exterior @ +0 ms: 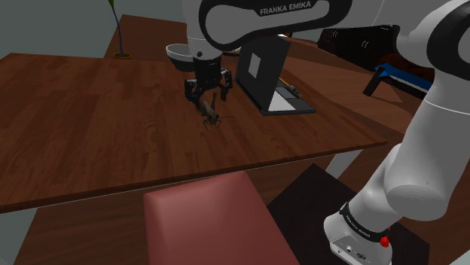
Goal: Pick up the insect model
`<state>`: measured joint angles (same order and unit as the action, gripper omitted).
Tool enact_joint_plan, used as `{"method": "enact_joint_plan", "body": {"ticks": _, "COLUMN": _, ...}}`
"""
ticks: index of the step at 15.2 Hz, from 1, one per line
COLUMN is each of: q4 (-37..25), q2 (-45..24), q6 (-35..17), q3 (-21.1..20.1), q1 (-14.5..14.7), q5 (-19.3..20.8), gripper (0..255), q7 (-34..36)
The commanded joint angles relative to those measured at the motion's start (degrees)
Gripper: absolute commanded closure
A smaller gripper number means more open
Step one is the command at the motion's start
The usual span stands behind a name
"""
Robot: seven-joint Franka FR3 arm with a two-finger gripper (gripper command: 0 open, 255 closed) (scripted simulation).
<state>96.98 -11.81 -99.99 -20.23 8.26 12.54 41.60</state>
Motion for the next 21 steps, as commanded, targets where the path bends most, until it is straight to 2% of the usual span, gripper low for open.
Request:
{"method": "enact_joint_plan", "body": {"ticks": 1, "q4": 0.76, "q2": -0.54, "q6": -1.25, "q3": 0.06, "q1": 0.03, "q5": 0.26, "gripper": 0, "q7": 0.33}}
{"method": "enact_joint_plan", "body": {"ticks": 6, "q4": 2.8, "q2": -1.1, "q6": -3.76, "q3": 0.15, "q1": 0.0, "q5": 0.58, "gripper": 0, "q7": 0.83}}
{"method": "enact_joint_plan", "body": {"ticks": 7, "q4": 2.89, "q2": -1.1, "q6": -3.85, "q3": 0.16, "q1": -0.02, "q5": 0.59, "gripper": 255, "q7": 0.82}}
{"method": "enact_joint_plan", "body": {"ticks": 16, "q4": 2.8, "q2": -1.1, "q6": -3.76, "q3": 0.15, "q1": -0.01, "q5": 0.58, "gripper": 255, "q7": 0.83}}
{"method": "enact_joint_plan", "body": {"ticks": 21, "q4": -0.1, "q2": -0.36, "q6": -0.23, "q3": 0.02, "q1": 0.05, "q5": 0.15, "gripper": 255, "q7": 0.14}}
